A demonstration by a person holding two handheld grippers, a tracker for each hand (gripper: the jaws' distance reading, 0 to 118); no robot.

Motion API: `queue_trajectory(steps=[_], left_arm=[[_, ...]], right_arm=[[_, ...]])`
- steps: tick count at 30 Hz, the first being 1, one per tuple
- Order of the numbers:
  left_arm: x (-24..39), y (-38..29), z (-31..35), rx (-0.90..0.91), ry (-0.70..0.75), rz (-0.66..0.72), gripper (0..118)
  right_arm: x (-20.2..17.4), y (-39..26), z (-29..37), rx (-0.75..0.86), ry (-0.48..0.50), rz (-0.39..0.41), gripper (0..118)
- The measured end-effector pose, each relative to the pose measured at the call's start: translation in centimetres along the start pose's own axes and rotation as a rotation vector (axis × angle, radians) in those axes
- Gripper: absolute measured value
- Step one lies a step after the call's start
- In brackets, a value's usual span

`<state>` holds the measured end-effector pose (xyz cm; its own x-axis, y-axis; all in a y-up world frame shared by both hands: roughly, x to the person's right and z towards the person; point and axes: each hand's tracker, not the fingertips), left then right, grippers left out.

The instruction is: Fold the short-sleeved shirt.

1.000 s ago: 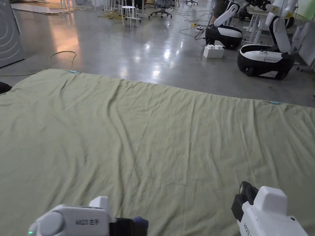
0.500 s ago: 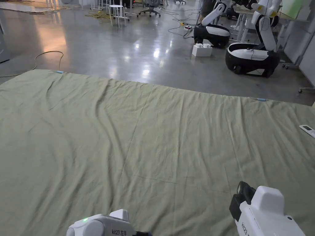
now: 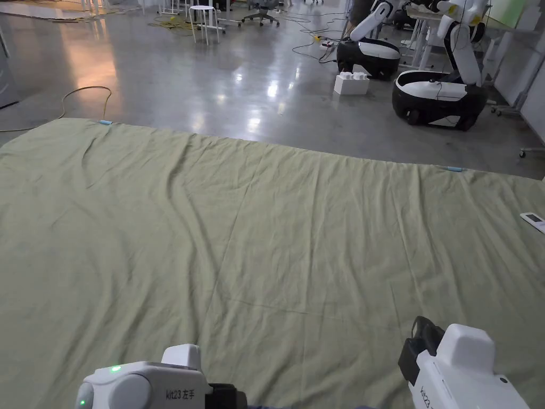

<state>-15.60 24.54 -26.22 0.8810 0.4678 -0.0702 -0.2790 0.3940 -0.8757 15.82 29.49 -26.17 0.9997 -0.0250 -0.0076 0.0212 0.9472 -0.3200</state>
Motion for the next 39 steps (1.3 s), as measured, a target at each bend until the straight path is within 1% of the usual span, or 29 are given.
queue_trajectory(steps=[3, 5, 11, 14, 16, 18, 23, 24, 25, 27, 28, 31, 34, 36, 39], left_arm=[[0.7, -0.9, -1.2, -0.041, -0.013, -0.008, 22], [1.5, -1.6, -1.9, -0.075, -0.033, -0.036, 18], [4.4, -3.2, -3.7, -0.100, -0.119, -0.107, 18], [5.3, -3.6, -5.1, -0.098, -0.143, -0.116, 18], [5.6, -4.0, -6.8, -0.133, -0.076, -0.098, 18], [5.4, -4.3, -7.5, -0.135, -0.088, -0.104, 18], [4.6, -3.5, -6.4, -0.136, -0.130, -0.075, 18], [4.2, -3.2, -5.9, -0.146, -0.149, -0.071, 20], [3.8, -2.8, -5.4, -0.153, -0.166, -0.071, 31], [2.6, -2.0, -3.5, -0.136, -0.186, -0.051, 57], [1.9, -1.5, -2.5, -0.119, -0.198, -0.039, 65], [-1.3, 0.1, 0.4, -0.035, -0.222, -0.025, 66], [-4.9, 1.2, 2.2, 0.011, -0.190, -0.016, 69], [-7.2, 1.6, 2.8, 0.021, -0.150, 0.003, 69], [-11.2, 1.8, 2.6, -0.002, -0.165, 0.040, 69]], right_arm=[[0.0, -0.2, 0.0, -0.007, 0.001, -0.004, 1], [0.0, -0.3, 0.0, -0.011, 0.003, -0.003, 1], [0.4, -0.5, 0.1, -0.014, -0.005, -0.003, 1], [0.6, -0.5, 0.1, -0.015, -0.009, -0.007, 1], [0.7, -0.5, 0.1, -0.015, -0.010, -0.010, 1], [0.7, -0.4, 0.1, -0.015, -0.010, -0.009, 1], [0.8, -0.4, 0.1, -0.016, -0.009, -0.007, 1], [0.8, -0.4, 0.1, -0.017, -0.007, -0.006, 1], [0.8, -0.4, 0.1, -0.016, -0.006, -0.006, 1], [0.7, -0.2, 0.2, -0.013, -0.005, -0.002, 1], [0.7, -0.1, 0.2, -0.010, -0.004, 0.001, 1], [0.7, 0.0, 0.2, -0.005, -0.002, 0.004, 1], [0.7, 0.2, 0.2, 0.003, -0.001, 0.007, 1], [0.5, 0.3, 0.1, 0.006, 0.001, 0.009, 1], [0.2, 0.3, -0.1, 0.004, 0.011, 0.013, 1]])
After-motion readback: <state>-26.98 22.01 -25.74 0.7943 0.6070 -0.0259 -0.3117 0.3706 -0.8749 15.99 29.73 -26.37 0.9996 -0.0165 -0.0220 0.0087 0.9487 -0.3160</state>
